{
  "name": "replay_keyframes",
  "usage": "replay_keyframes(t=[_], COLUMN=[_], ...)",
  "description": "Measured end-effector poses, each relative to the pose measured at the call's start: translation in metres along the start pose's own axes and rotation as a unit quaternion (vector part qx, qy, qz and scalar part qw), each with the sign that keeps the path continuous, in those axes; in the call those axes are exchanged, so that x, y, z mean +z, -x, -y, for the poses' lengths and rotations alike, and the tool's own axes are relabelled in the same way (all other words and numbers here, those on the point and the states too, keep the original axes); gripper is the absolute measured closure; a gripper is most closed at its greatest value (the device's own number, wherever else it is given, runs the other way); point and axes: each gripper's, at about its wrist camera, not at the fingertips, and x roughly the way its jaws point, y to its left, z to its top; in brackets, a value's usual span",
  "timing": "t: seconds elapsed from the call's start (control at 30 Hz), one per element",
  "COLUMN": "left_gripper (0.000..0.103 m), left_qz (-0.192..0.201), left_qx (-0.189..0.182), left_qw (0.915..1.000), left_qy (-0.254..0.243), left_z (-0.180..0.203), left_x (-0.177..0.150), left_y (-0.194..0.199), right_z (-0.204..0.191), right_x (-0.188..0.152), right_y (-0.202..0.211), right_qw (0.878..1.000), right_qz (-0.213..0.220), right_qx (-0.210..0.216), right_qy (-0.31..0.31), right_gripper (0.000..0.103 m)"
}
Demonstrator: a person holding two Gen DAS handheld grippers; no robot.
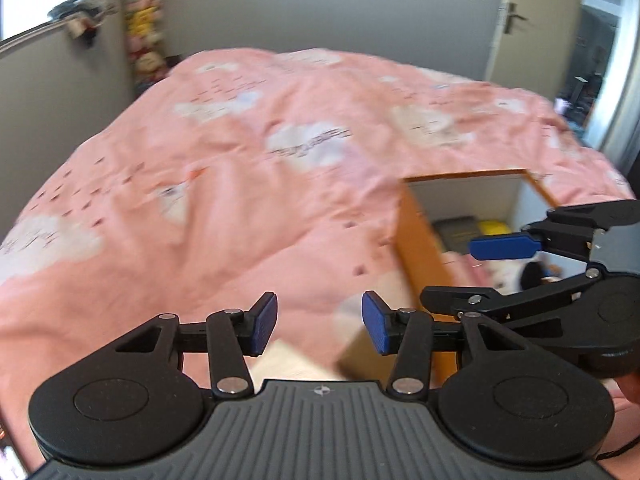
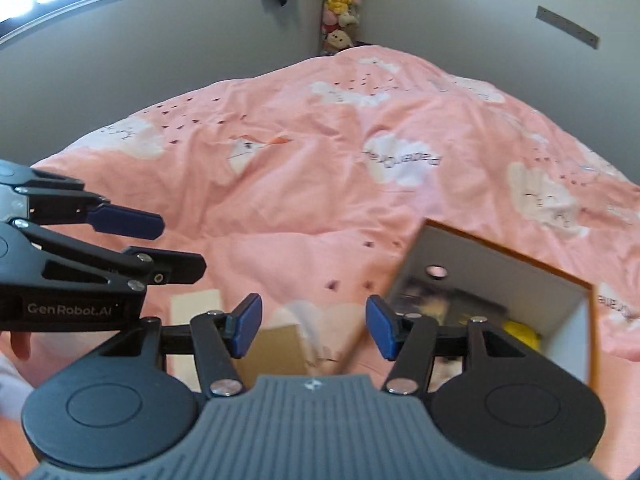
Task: Organize objects
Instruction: 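Move both grippers down over the cream glasses case and small brown box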
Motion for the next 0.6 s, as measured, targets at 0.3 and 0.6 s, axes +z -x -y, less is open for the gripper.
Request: replay_keyframes(t=[0.3,0.6], left_gripper=[0.049,0.050], left_qz=[-0.094,-0.154], left_qx=[0.012,-0.033], left_qw=[0.9936,0.9772], left_qy=[0.061,0.142], left_z=[-0.047,-0.086], left_x=[-0.034,-0.061], left_y=[-0.022,-0.036], right_z=[-0.043,-0.065], right_x=[-0.004,-0.010], right_y=[-0.039,-0.074], right_qw=[0.998,0.989], right_qz=[-0.047,-0.128], right_qx=[0.023,0.047], right_qy=[0.026,0.053], right_gripper=[0.042,0.055])
